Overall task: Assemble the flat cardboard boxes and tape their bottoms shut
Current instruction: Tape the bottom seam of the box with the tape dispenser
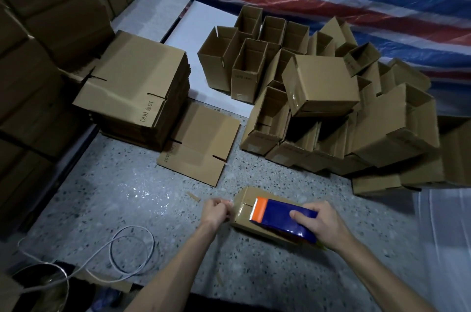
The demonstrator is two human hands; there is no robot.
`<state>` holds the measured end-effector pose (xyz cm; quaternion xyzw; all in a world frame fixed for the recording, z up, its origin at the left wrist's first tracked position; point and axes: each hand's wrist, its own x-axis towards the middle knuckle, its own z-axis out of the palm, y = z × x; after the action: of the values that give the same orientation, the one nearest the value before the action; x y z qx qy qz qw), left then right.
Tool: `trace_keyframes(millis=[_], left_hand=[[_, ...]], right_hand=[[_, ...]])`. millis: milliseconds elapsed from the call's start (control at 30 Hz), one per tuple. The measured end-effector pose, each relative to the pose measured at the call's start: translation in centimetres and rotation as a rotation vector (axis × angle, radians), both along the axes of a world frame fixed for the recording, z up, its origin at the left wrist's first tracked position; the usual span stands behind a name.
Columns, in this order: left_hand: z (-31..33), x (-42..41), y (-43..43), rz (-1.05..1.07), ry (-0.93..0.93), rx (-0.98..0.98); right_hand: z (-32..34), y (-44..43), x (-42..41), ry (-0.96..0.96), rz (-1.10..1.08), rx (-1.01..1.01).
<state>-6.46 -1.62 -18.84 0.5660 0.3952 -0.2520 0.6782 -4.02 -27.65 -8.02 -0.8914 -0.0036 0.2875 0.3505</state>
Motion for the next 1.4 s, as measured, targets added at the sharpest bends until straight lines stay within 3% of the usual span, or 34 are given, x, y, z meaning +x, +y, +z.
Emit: trace_keyframes(millis=[233, 333, 400, 500, 633, 733, 900, 1067, 1400], left_hand=[[-0.7, -1.6, 0.4, -0.146, 0.104, 0.000], [-0.9, -2.6, 0.5, -0.129, -0.182, 0.268], [0.2, -2.7, -0.8, -0.203, -0.383, 0.301], [1.4, -3.2, -3.1, -0.349, -0.472, 0.302], [1.6, -2.1, -3.5, -0.397, -0.360, 0.392], [1.4, -0.5, -2.9, -0.483, -0.289, 0.355], [2.0, -0.5, -3.6, -0.645, -0.289, 0.518], [2.1, -0.8, -4.2, -0.648, -0.301, 0.555], [1.9, -1.2, -4.8, -0.620, -0.291, 0.602]], right_hand=[[0.5, 0.9, 0.6, 0.026, -0.029, -0.027], [0.6, 1.0, 0.8, 0.033, -0.036, -0.008], [0.6, 1.2, 0.7, 0.004, -0.037, 0.015], [0.4, 1.1, 0.5, -0.014, -0.038, 0.035], [0.5, 1.1, 0.5, 0.006, -0.031, 0.030], [0.5, 1.1, 0.8, 0.014, -0.017, 0.016], [0.9, 0.8, 1.3, 0.057, 0.026, -0.002], [1.7, -0.7, 2.0, 0.123, 0.054, 0.045], [3.2, -14.6, -0.4, 0.146, -0.086, 0.000]])
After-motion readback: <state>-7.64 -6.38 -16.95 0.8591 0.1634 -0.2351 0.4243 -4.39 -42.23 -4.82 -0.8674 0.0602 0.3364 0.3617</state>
